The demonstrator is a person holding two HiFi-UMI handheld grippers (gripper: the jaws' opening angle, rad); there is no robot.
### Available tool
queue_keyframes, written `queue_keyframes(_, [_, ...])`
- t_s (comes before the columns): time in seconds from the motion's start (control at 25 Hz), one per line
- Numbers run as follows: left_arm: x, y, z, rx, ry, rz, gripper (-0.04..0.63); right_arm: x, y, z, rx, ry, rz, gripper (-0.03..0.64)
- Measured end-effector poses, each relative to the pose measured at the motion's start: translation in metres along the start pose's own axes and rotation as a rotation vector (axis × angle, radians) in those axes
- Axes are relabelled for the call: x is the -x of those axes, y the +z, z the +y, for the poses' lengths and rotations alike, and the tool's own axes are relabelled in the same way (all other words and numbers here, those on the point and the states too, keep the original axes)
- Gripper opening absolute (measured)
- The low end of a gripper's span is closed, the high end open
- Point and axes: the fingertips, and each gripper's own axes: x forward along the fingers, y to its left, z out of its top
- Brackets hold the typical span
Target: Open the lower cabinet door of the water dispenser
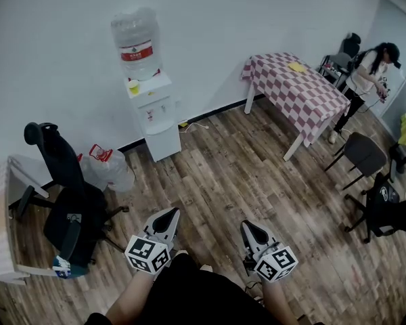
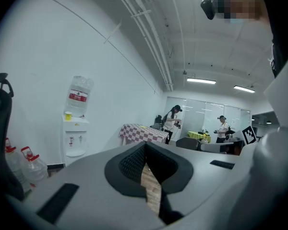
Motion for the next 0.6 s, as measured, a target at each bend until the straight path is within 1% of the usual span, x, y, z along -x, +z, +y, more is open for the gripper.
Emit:
queue_keyframes(0.2, [-0.009,0.005,0.0,-0.012,-0.011,0.005,0.014,0.004,0.005,-0.009,0.0,-0.021,-0.006,0.023])
queue_keyframes(0.36, [-0.025,0.006,-0.001,-0.024,-0.028,0.012,0.014,0.003,0.009,-0.019,-0.002,-0.035,-0.017,0.023])
queue_keyframes(0.6, [-0.05,0.01,0.005,-0.023,-0.041,0.012,0.014,-0.009,0.011,-0.034,-0.007,-0.048,-0.005,0.023])
